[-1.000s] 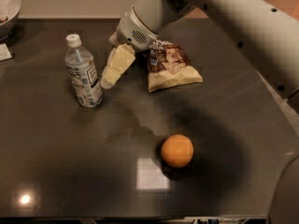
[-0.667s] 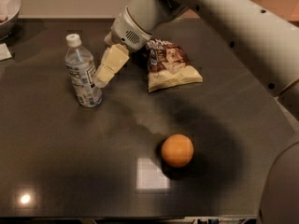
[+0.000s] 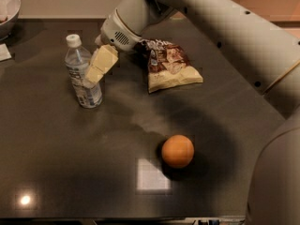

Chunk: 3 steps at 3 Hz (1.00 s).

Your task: Move blue plastic bottle near orange

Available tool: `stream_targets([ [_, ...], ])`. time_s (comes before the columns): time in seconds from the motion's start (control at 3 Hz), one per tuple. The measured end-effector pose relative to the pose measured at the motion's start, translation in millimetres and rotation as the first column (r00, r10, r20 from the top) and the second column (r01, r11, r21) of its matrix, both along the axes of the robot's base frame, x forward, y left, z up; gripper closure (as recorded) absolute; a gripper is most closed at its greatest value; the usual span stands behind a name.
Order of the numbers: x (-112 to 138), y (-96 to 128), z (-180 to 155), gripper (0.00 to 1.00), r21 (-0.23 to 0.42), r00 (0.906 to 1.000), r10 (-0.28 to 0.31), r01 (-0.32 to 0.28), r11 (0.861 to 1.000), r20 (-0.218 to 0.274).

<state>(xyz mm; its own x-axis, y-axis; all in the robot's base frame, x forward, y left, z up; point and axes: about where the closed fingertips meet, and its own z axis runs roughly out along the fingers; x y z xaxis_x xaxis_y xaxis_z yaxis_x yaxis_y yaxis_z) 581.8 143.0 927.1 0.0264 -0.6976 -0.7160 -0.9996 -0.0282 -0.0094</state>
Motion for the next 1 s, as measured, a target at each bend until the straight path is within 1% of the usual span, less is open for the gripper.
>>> stream_targets([
  [0.33, -2.6, 6.8, -0.9, 0.17, 0.008, 0.9999, 0.006, -0.006, 1.000, -0.012],
  [0.67, -5.4, 11.4, 0.8, 0.41, 0.014, 0.9997, 0.014, -0.014, 1.000, -0.020],
  [1.0, -10.7, 10.9, 7.0, 0.64, 0.028, 0.9993, 0.026, -0.026, 0.999, -0.025],
])
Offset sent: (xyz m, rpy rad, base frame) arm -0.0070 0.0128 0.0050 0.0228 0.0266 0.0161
